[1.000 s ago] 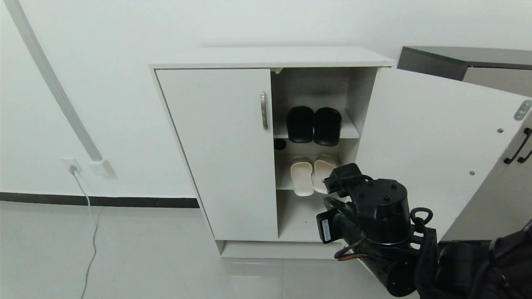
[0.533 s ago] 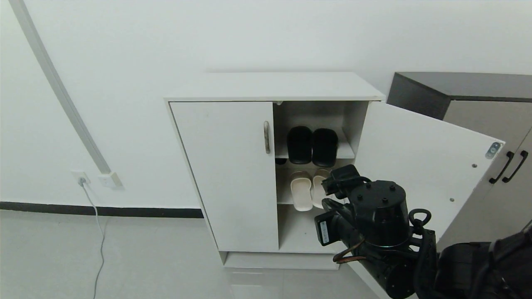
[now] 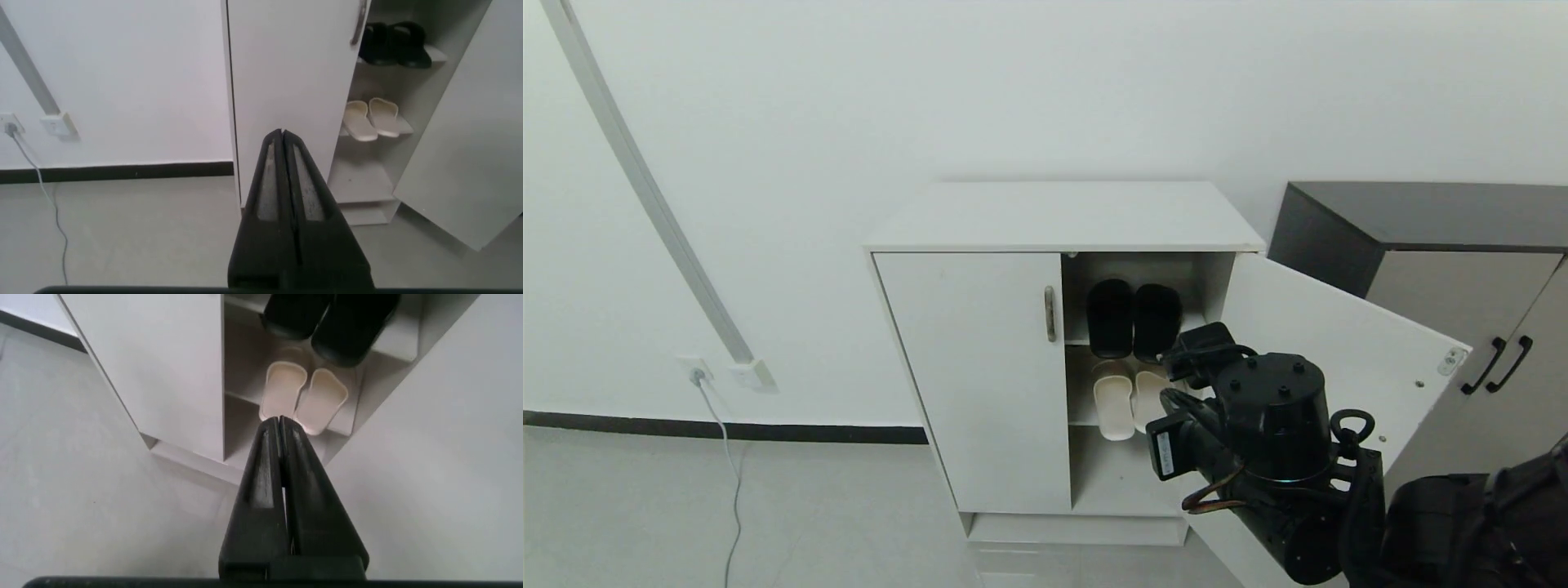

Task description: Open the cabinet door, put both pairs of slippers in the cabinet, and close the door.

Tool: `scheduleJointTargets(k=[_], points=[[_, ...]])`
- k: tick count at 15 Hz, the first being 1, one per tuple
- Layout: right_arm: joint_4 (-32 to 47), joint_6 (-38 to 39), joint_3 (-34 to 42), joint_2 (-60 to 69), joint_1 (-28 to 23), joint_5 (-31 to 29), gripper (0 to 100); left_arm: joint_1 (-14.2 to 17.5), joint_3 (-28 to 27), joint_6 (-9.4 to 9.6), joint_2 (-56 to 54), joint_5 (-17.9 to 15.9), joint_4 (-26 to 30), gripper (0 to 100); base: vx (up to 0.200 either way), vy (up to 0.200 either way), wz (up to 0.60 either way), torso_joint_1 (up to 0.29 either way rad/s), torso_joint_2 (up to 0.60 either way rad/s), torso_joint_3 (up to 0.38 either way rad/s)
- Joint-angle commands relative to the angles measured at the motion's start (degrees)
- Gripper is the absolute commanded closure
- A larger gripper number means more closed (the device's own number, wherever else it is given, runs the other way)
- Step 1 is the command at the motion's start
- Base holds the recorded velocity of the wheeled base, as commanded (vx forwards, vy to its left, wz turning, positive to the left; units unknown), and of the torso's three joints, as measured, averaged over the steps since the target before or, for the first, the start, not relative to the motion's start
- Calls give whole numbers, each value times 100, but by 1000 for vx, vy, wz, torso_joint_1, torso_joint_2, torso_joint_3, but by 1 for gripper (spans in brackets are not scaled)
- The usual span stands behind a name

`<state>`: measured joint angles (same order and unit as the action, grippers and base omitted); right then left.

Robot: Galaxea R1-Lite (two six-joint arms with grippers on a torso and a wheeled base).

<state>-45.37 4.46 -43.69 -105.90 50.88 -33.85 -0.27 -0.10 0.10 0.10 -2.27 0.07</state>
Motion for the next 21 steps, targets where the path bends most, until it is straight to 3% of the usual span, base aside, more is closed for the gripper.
scheduleJointTargets(k=[1, 14, 21], points=[[-51, -7, 27, 17, 1, 2, 100, 0, 1, -1, -1, -2, 1, 100, 0, 0, 0, 193, -505, -305], [-130, -16, 71, 34, -43, 2, 100, 0, 1, -1, -1, -2, 1, 100, 0, 0, 0, 237, -556, -322], [-138, -33, 106, 78, -114, 81, 100, 0, 1, -1, -1, -2, 1, 100, 0, 0, 0, 172, -367, -200]])
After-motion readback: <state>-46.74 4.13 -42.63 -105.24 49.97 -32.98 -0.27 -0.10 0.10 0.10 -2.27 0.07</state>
